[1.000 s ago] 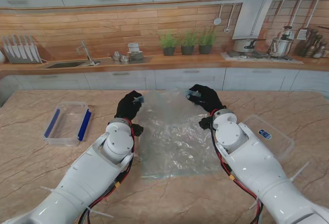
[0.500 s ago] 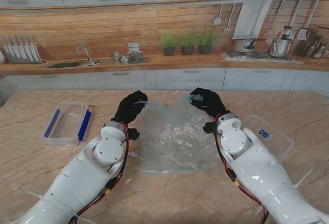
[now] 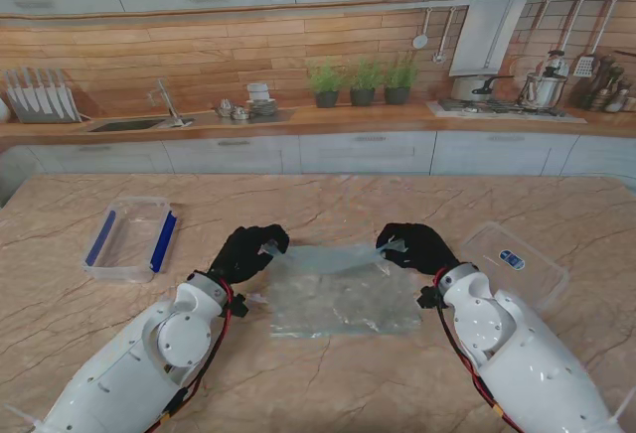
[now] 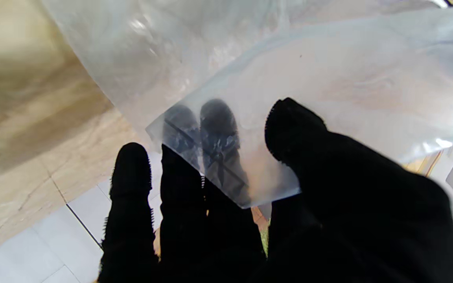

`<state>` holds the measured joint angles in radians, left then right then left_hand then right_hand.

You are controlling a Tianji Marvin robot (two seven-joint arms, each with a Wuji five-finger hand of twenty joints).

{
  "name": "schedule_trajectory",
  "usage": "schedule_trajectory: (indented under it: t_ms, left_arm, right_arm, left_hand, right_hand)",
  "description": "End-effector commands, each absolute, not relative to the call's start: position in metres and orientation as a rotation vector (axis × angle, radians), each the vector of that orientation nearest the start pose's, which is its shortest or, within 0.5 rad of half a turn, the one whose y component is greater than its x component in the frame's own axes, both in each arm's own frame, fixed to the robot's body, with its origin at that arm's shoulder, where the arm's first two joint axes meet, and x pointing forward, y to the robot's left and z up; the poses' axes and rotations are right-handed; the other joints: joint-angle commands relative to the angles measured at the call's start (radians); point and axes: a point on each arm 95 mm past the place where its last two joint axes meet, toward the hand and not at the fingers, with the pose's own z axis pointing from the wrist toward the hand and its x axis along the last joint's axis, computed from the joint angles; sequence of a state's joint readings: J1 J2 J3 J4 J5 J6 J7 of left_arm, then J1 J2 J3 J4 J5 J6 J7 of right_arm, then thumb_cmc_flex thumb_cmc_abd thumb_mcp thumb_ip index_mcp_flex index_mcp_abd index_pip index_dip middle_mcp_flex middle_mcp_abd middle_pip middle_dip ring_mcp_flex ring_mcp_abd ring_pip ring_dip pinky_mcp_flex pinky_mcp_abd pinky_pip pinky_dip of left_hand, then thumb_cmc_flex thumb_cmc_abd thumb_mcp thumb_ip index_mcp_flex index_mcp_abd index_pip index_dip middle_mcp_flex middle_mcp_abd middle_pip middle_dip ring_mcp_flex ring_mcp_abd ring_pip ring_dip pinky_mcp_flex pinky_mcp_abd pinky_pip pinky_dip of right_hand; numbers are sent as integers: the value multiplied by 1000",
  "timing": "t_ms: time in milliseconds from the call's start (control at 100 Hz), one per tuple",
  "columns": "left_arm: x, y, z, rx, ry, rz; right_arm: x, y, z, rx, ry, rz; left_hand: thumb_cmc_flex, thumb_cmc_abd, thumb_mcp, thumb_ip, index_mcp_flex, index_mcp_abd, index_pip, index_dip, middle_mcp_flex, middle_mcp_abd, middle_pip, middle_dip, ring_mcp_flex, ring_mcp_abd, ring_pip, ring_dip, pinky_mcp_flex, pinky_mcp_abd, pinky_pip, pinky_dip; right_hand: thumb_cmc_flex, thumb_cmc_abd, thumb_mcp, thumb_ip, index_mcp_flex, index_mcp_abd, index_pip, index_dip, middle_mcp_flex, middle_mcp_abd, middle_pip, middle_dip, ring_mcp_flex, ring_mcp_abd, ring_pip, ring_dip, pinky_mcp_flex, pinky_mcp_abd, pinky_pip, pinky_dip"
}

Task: Fold the bubble film and place it into the plastic crate

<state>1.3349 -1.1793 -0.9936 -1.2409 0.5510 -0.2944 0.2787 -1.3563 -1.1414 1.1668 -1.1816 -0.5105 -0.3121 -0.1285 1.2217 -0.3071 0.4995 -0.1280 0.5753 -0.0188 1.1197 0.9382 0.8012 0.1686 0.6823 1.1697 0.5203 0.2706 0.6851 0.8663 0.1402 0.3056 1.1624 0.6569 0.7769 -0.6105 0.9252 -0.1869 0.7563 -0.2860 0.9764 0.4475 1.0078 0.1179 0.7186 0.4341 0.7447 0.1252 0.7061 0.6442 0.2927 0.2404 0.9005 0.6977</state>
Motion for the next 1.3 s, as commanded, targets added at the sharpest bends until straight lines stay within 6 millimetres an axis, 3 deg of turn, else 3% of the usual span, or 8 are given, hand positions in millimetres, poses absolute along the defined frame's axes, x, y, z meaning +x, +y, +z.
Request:
schedule_trajectory:
  t_ms: [0,310,460,580,810,950,1090,1290]
  left_arm:
    - [430,-43,-365,-1398,1326,-2002]
    - [414,-43,-377,-1259,1527,-1944]
    - [409,-40,-382,-1216,1584,-1911]
    - [406,-39,-386,-1194,1623,-1897]
    - [398,-37,-393,-1133,1692,-1892]
    - [394,-35,-393,-1075,1754,-1885]
    - [394,-31,-390,-1007,1788,-1861]
    - [393,-26,-386,-951,1807,-1830]
  right_arm:
    - [440,-37,-377,-2036,-1682,-2369]
    - [415,-50,-382,-1959,-1956,-2279]
    - [404,-59,-380,-1900,-2134,-2194]
    - [398,-64,-377,-1871,-2232,-2127]
    - [388,-70,-360,-1852,-2250,-2069]
    - [384,-72,-351,-1821,-2256,-2099]
    - [381,-72,-344,-1799,-2200,-2167]
    - [380,-74,-340,-1805,-2130,-2243]
  left_hand:
    - [69,3,2,-10,26,-29,34,13,28,-71,0,30,-7,-27,-10,4,-14,-15,-10,-1]
    - [69,-2,6,-16,33,-28,30,0,37,-68,-11,29,-5,-27,-26,-16,-14,-15,-12,3]
    - [69,-3,6,-20,32,-26,30,-7,36,-66,-18,25,-6,-27,-28,-23,-10,-11,-17,2]
    - [69,-7,1,-24,33,-25,8,-39,37,-62,-40,6,-9,-26,-31,-36,-10,-11,-18,4]
    - [61,-16,-10,-38,32,-28,-25,-135,40,-61,-81,-35,-12,-35,-34,-73,3,-7,-23,3]
    - [-202,-157,272,-71,18,-21,-92,-414,33,-39,-230,-119,-42,-45,-45,-213,4,-6,-26,2]
    - [-319,-221,377,-57,-1,-12,-123,-444,-14,-33,-211,-211,-46,-46,-66,-229,7,-2,-43,-7]
    - [-372,-268,371,-52,-18,1,-164,-458,-86,-27,-155,-322,-53,-47,-84,-238,5,4,-68,-20]
  right_hand:
    - [24,-16,-2,1,5,-41,45,2,6,-3,-20,11,-20,-42,-24,-13,-18,6,-32,-8]
    - [-37,-36,-103,33,-134,9,-68,-47,-146,-9,-91,-13,-93,-36,-108,-32,-48,3,-115,10]
    - [-141,-33,-92,112,-207,51,-303,94,-272,-12,-190,-47,-139,-42,-216,-65,-65,-5,-199,54]
    - [-232,-68,-119,113,-298,77,-363,83,-389,-4,-254,-66,-181,-42,-298,-98,-90,-6,-242,52]
    - [-258,-49,-273,124,-358,98,-423,65,-477,7,-321,-79,-222,-36,-420,-142,-131,-14,-337,67]
    - [-269,-42,-280,127,-352,103,-434,64,-477,11,-336,-80,-218,-33,-448,-150,-132,-12,-358,74]
    - [-281,-35,-284,126,-338,105,-435,65,-464,14,-341,-79,-209,-31,-452,-148,-125,-9,-362,79]
    - [-297,-9,-267,130,-320,110,-436,68,-448,20,-341,-73,-197,-25,-450,-143,-115,-6,-365,88]
